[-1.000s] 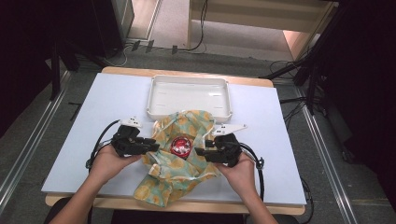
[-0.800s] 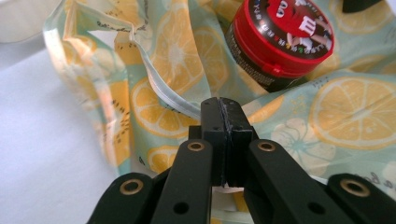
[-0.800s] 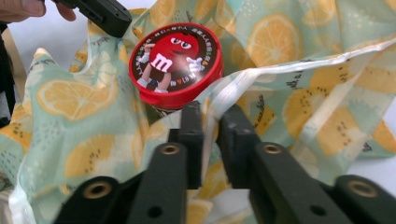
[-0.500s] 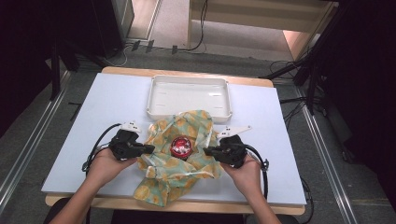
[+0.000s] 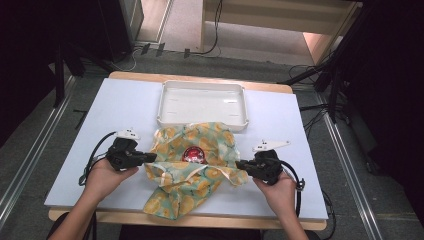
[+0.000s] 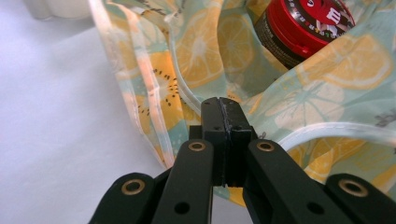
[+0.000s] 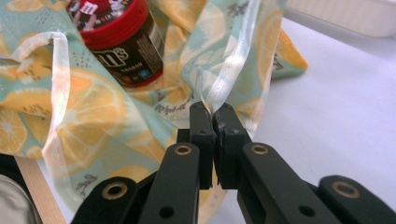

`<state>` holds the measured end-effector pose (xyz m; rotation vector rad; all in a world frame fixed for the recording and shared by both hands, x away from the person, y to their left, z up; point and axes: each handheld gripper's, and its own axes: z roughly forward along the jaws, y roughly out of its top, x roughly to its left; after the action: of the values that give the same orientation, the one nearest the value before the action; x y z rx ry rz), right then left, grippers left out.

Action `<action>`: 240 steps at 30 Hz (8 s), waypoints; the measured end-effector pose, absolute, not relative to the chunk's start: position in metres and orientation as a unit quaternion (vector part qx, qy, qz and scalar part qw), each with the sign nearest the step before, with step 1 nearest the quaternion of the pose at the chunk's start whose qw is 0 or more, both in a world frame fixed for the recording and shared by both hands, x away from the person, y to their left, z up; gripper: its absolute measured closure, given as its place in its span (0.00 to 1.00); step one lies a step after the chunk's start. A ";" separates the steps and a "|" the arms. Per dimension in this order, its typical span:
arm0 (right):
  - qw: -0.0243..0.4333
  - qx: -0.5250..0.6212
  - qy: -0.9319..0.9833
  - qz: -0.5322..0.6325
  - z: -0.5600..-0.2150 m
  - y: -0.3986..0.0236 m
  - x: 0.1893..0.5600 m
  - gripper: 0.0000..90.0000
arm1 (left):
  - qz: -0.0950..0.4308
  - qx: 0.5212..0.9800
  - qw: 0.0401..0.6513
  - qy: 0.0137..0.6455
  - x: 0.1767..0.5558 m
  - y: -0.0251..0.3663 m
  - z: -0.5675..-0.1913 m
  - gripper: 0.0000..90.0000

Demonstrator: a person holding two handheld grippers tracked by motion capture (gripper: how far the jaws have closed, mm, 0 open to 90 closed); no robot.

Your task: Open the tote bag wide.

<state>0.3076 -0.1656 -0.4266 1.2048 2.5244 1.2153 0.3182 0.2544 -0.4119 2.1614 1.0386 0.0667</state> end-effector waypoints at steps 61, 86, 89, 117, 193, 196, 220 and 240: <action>0.015 0.331 0.828 0.452 -0.381 -0.114 0.322 1.00 | 0.022 0.846 0.396 0.357 0.327 0.196 -0.394 1.00; 0.017 0.360 0.837 0.410 -0.426 -0.089 0.370 1.00 | -0.024 0.871 0.360 0.334 0.305 0.187 -0.439 1.00; 0.018 0.361 0.840 0.405 -0.431 -0.087 0.374 1.00 | -0.027 0.875 0.357 0.326 0.302 0.185 -0.444 1.00; 0.039 0.391 0.844 0.364 -0.471 -0.082 0.419 1.00 | -0.045 0.900 0.333 0.278 0.269 0.182 -0.460 1.00; 0.007 0.343 0.867 0.360 -0.461 -0.090 0.342 1.00 | -0.018 0.864 0.364 0.349 0.371 0.189 -0.439 0.99; 0.007 0.342 0.869 0.358 -0.463 -0.091 0.335 1.00 | -0.017 0.863 0.367 0.348 0.371 0.190 -0.440 0.99; 0.004 0.346 0.869 0.353 -0.470 -0.116 0.293 1.00 | -0.013 0.867 0.360 0.344 0.369 0.191 -0.440 0.98; -0.008 0.293 0.870 0.396 -0.453 -0.081 0.277 1.00 | -0.021 0.867 0.382 0.320 0.325 0.196 -0.422 1.00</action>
<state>0.2768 -0.0808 -0.4526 0.9254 2.7473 1.2519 0.3249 0.1963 -0.4220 2.2115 0.8173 -0.0546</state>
